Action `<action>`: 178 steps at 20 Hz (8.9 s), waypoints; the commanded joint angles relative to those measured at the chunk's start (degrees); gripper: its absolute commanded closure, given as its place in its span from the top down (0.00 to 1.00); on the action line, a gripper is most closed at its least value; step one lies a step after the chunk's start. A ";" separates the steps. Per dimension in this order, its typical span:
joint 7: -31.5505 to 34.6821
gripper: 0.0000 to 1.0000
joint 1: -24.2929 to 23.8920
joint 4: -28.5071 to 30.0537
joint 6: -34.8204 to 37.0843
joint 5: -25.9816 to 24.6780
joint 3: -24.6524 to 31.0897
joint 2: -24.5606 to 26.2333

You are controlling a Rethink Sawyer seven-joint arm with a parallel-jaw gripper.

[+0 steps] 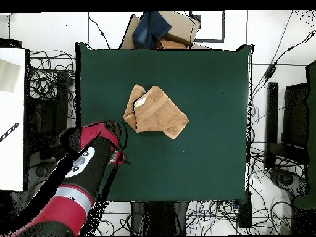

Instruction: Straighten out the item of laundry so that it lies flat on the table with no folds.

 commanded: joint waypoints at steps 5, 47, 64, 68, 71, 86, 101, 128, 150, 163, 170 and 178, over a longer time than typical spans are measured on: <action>14.80 1.00 -0.97 -2.88 3.21 1.99 0.96 1.23; 11.23 1.00 -5.05 -28.02 19.49 0.48 2.14 14.68; 11.21 1.00 -4.38 -28.38 27.39 1.23 1.42 11.55; 11.36 1.00 -4.65 -30.12 28.41 1.20 1.54 11.98; 14.21 1.00 -4.27 -31.98 20.52 0.11 0.18 12.93; 15.42 1.00 -4.53 -27.77 4.64 -0.44 -0.16 11.25; 9.45 1.00 -8.88 -26.44 2.81 0.06 2.36 11.28; 9.18 1.00 -1.13 -1.55 7.15 -2.11 -3.54 -9.80; 14.79 1.00 -1.39 -10.11 0.85 1.47 -0.80 2.93; 12.61 1.00 -2.98 -17.62 6.79 1.47 -0.75 4.97; 12.14 1.00 -4.78 -22.90 7.11 1.78 0.14 9.16; 11.84 1.00 -5.99 -25.88 8.41 2.84 1.39 12.61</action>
